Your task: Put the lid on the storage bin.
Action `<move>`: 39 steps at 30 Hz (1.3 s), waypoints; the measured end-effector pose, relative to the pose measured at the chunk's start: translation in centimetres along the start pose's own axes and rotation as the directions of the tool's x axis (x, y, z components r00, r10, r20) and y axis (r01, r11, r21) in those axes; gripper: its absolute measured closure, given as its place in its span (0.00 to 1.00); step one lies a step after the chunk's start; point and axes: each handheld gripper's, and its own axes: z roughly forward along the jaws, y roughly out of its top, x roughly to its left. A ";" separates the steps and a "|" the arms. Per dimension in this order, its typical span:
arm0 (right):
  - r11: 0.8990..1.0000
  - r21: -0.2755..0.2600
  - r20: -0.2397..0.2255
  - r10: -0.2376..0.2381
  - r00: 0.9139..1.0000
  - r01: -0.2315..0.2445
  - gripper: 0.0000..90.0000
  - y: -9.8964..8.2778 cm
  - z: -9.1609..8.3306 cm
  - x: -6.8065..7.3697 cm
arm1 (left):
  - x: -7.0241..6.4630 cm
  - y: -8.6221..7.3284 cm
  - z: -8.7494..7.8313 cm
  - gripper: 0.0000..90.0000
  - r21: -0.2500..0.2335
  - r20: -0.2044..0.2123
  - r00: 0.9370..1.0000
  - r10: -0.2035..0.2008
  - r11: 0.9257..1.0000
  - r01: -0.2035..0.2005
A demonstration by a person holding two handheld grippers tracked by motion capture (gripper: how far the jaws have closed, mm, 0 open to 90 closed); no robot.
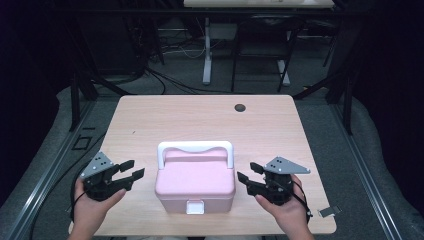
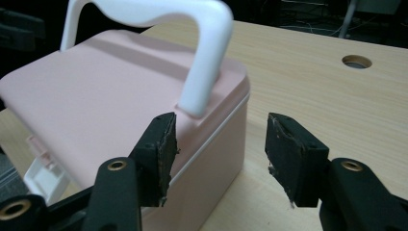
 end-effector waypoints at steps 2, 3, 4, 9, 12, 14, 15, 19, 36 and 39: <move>1.000 -0.011 0.014 0.001 1.000 -0.001 0.49 0.4 0.2 -0.6 | 0.5 0.3 0.1 0.55 0.003 -0.003 1.000 -0.002 1.000 0.002; 1.000 -0.019 0.013 0.008 1.000 -0.007 0.49 0.5 0.4 -0.8 | 0.8 0.4 0.3 0.55 0.004 -0.007 1.000 -0.005 1.000 0.005; 1.000 -0.021 0.038 0.009 0.999 -0.008 0.49 0.7 0.6 -1.1 | 1.1 0.5 0.4 0.55 0.005 -0.013 1.000 -0.010 1.000 0.010; 1.000 -0.020 0.088 0.016 0.996 -0.015 0.49 1.4 1.7 -2.6 | 2.9 0.3 1.0 0.55 -0.003 -0.048 0.997 -0.053 0.999 0.053; 0.999 -0.018 0.084 0.033 0.996 -0.032 0.49 1.2 2.3 -3.2 | 4.0 -0.4 1.2 0.55 0.008 -0.058 0.995 -0.075 0.997 0.076; 0.999 -0.019 0.109 0.038 0.993 -0.036 0.49 0.8 2.6 -3.4 | 4.4 -0.9 1.3 0.55 0.015 -0.069 0.994 -0.086 0.996 0.087; 0.999 -0.019 0.109 0.040 0.993 -0.038 0.49 0.6 2.6 -3.4 | 4.7 -1.2 1.3 0.55 0.018 -0.075 0.993 -0.097 0.995 0.098; 0.999 -0.035 0.103 0.044 0.994 -0.041 0.50 -0.2 2.8 -3.9 | 5.3 -2.0 1.2 0.54 0.013 -0.083 0.991 -0.107 0.994 0.109; 1.000 -0.005 0.208 0.019 0.978 -0.019 0.45 -3.5 4.2 -5.0 | 6.7 -4.9 2.2 0.47 0.055 -0.143 0.984 -0.106 0.992 0.115; 1.000 0.011 0.224 0.005 0.974 -0.008 0.44 -3.9 4.6 -5.1 | 6.9 -5.5 2.6 0.47 0.071 -0.150 0.982 -0.113 0.990 0.125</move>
